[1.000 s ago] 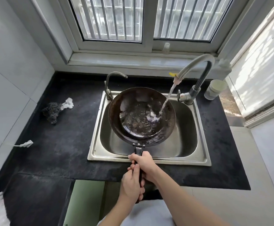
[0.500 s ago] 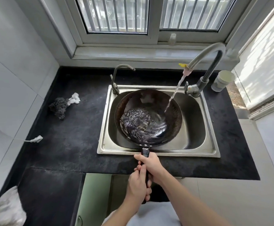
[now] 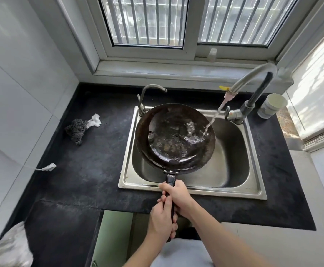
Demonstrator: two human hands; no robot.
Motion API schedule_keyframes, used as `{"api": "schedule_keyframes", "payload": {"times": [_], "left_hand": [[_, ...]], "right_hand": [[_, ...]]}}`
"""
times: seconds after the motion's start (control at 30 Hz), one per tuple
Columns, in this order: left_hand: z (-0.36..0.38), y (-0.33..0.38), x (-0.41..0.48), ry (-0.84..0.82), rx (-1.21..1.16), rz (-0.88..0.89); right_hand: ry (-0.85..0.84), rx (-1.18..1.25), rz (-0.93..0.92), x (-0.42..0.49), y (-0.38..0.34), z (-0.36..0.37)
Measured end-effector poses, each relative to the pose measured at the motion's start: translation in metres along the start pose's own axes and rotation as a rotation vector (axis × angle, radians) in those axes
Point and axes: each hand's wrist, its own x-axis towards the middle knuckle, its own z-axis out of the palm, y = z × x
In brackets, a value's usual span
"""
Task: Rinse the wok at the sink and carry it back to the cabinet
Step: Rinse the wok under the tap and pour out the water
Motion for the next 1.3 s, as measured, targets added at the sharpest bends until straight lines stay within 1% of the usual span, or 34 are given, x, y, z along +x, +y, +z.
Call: {"api": "schedule_keyframes", "payload": {"times": [0.13,0.3,0.4,0.6,0.7,0.77,0.87,0.97,1.07,1.17,1.23,1.3], "left_hand": [[0.0,-0.013,-0.002,-0.021,0.005,-0.026],[0.014,-0.014,-0.002,-0.101,-0.059,-0.093],[0.02,-0.01,-0.001,-0.128,-0.044,-0.096],[0.018,0.005,0.008,-0.06,0.052,-0.016],[0.011,0.003,0.008,-0.001,0.141,0.03],[0.008,0.001,0.005,0.02,0.157,0.047],[0.005,-0.006,-0.001,0.023,0.147,0.049],[0.006,-0.013,-0.004,-0.009,0.111,0.018],[0.011,-0.015,-0.004,-0.065,0.051,-0.022],[0.017,-0.009,-0.002,-0.111,-0.015,-0.056],[0.02,-0.005,0.0,-0.124,-0.032,-0.06],[0.02,-0.002,0.002,-0.112,-0.019,-0.047]], "right_hand": [[0.011,-0.02,0.0,-0.005,0.011,-0.002],[0.105,-0.061,0.015,-0.008,0.015,-0.018],[0.107,-0.053,0.006,-0.009,0.011,-0.028],[0.067,0.013,0.001,-0.001,-0.008,-0.024],[0.028,0.026,0.022,0.002,-0.008,-0.016],[0.006,0.02,0.042,0.003,-0.003,-0.012],[-0.006,0.004,0.072,0.0,0.006,-0.01],[-0.004,0.017,0.066,-0.006,0.014,-0.012],[0.045,0.034,0.05,-0.009,0.017,-0.018],[0.099,-0.001,0.041,-0.008,0.014,-0.026],[0.12,-0.043,0.038,-0.007,0.009,-0.029],[0.119,-0.028,0.041,-0.006,0.004,-0.029]]}}
